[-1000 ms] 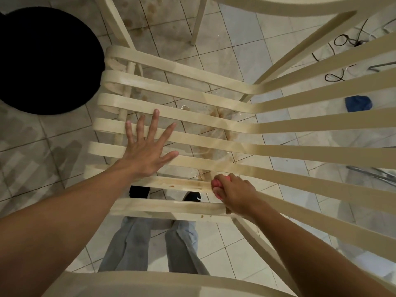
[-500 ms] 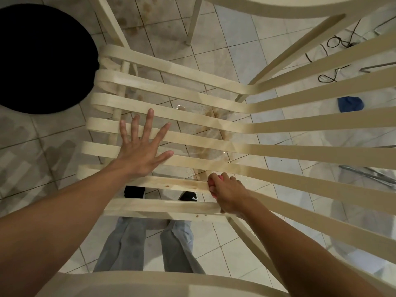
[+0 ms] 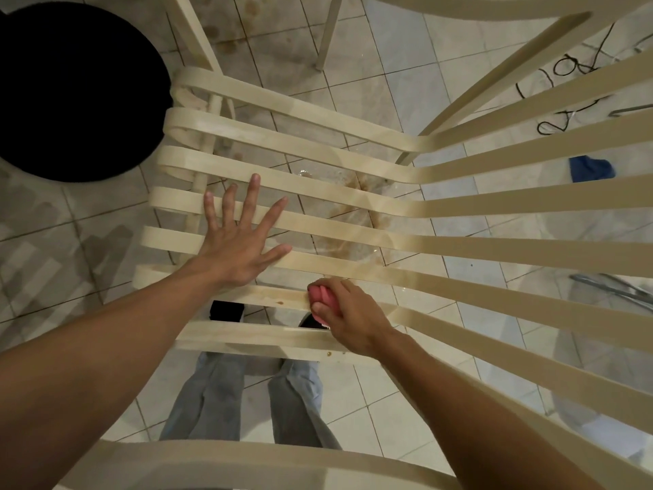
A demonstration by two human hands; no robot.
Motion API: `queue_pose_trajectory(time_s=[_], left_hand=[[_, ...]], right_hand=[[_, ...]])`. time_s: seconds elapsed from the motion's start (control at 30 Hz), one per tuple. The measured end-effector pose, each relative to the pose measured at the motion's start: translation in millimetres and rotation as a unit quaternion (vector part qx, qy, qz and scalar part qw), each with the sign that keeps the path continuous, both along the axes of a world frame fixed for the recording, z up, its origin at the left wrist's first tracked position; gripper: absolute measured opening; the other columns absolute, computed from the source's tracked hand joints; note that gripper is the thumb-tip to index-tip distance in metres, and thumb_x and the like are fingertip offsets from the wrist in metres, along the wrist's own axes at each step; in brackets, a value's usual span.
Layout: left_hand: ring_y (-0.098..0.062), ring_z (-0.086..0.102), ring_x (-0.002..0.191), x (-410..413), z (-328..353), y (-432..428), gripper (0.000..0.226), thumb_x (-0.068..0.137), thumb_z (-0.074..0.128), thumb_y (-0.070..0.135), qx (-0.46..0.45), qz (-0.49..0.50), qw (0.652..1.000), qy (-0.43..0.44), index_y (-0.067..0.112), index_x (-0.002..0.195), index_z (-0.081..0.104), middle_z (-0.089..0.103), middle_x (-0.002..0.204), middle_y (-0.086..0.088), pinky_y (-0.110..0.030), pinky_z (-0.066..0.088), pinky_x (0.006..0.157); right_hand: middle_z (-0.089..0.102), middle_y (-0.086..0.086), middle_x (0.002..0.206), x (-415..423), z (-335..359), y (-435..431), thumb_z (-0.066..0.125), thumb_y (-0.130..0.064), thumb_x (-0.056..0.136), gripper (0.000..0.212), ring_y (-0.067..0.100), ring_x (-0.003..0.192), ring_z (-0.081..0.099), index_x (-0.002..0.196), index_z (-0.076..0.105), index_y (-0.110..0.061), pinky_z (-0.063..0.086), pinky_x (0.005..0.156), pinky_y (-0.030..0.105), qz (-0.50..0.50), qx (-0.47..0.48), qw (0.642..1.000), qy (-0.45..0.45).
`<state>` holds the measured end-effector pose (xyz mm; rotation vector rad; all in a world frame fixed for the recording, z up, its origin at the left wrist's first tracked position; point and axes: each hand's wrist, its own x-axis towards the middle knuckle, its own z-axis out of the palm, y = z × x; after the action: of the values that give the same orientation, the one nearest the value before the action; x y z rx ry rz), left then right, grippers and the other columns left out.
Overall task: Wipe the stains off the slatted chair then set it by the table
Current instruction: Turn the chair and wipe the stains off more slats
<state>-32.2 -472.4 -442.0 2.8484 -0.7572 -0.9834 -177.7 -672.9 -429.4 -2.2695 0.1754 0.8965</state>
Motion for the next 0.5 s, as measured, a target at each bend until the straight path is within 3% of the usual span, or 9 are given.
queue_pose_trajectory(time_s=[0.1, 0.23, 0.33, 0.4, 0.5], left_hand=[[-0.042, -0.027, 0.145, 0, -1, 0, 0.080, 0.089, 0.015, 0.079, -0.001, -0.001, 1.000, -0.002, 0.044, 0.150, -0.023, -0.054, 0.145, -0.002, -0.066, -0.020, 0.110], [-0.043, -0.028, 0.144, 0, -1, 0, 0.080, 0.089, 0.014, 0.078, -0.002, -0.003, 1.000, -0.003, 0.044, 0.150, -0.024, -0.054, 0.145, -0.002, -0.066, -0.020, 0.110], [-0.043, -0.027, 0.145, 0, -1, 0, 0.080, 0.089, 0.015, 0.078, -0.007, -0.002, 1.000, -0.008, 0.044, 0.151, -0.022, -0.053, 0.146, -0.002, -0.065, -0.022, 0.109], [-0.043, -0.026, 0.145, 0, -1, 0, 0.080, 0.089, 0.015, 0.078, -0.007, -0.001, 1.000, -0.010, 0.044, 0.151, -0.022, -0.053, 0.146, -0.002, -0.064, -0.023, 0.108], [-0.044, -0.025, 0.145, 0, -1, 0, 0.080, 0.089, 0.014, 0.078, -0.004, -0.001, 1.000, -0.012, 0.044, 0.151, -0.023, -0.053, 0.146, -0.002, -0.064, -0.023, 0.108]], right_hand=[[0.057, -0.001, 0.121, -3, 8, -34, 0.053, -0.044, 0.096, 0.042, 0.022, 0.104, 0.054, 0.136, 0.043, -0.038, 0.044, 0.095, 0.038, 0.076, -0.075, 0.994, 0.030], [0.056, 0.001, 0.110, -7, 13, -61, 0.056, -0.035, 0.093, 0.035, 0.025, 0.100, 0.057, 0.127, 0.049, -0.036, 0.047, 0.085, 0.038, 0.074, -0.157, 0.981, 0.088], [0.054, -0.001, 0.101, -4, 11, -53, 0.054, -0.024, 0.091, 0.019, 0.024, 0.089, 0.061, 0.107, 0.056, -0.035, 0.048, 0.074, 0.035, 0.024, -0.123, 0.988, 0.092], [0.052, -0.002, 0.096, -2, 11, -47, 0.052, -0.018, 0.091, 0.018, 0.024, 0.071, 0.066, 0.096, 0.056, -0.035, 0.054, 0.065, 0.036, 0.004, -0.089, 0.992, 0.091], [0.050, -0.004, 0.095, -3, 8, -45, 0.051, -0.019, 0.091, 0.018, 0.024, 0.068, 0.063, 0.096, 0.053, -0.036, 0.056, 0.073, 0.045, 0.009, -0.083, 0.992, 0.095]])
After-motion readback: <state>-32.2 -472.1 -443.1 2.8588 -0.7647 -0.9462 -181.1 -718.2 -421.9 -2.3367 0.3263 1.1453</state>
